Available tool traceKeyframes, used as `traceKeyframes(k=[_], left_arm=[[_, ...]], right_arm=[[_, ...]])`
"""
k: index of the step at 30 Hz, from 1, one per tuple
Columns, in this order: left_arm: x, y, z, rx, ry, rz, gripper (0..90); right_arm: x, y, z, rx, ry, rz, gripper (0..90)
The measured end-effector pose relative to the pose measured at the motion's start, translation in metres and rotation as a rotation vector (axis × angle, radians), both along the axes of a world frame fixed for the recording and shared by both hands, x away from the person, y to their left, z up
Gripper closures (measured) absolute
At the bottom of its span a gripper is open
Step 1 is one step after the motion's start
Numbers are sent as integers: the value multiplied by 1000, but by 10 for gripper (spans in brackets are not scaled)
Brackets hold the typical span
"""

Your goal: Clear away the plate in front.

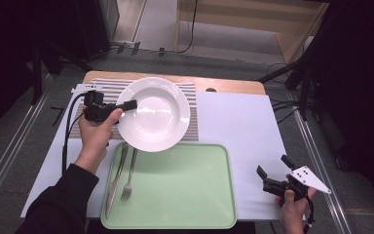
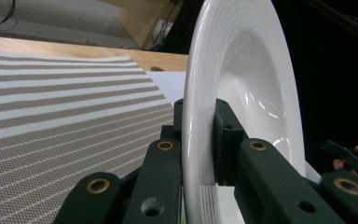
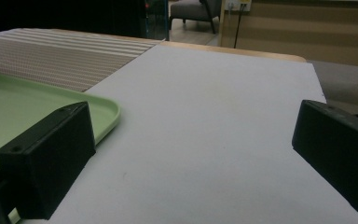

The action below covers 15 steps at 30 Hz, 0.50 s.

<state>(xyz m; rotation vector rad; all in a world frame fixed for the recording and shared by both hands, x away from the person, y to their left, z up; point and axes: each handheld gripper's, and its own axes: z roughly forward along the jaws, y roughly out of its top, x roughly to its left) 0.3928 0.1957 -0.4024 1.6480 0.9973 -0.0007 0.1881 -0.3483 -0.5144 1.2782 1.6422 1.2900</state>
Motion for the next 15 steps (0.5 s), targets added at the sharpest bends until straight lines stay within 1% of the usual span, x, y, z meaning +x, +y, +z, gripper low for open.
traceKeyframes(k=[4,6,9,10,15], left_arm=[[-8,-2,-5,-8,15,-13,830],[-13,-3,-8,-12,15,-17,829],[-19,-4,-13,-18,20,-38,829],[-21,-4,-15,-13,23,-47,829],[-33,-8,-23,-16,33,-74,828]], right_arm=[[0,1,0,3,4,0,0],[0,0,0,0,1,0,0],[0,0,0,0,1,-1,0],[0,1,0,5,6,-1,0],[0,1,0,4,6,-2,0]])
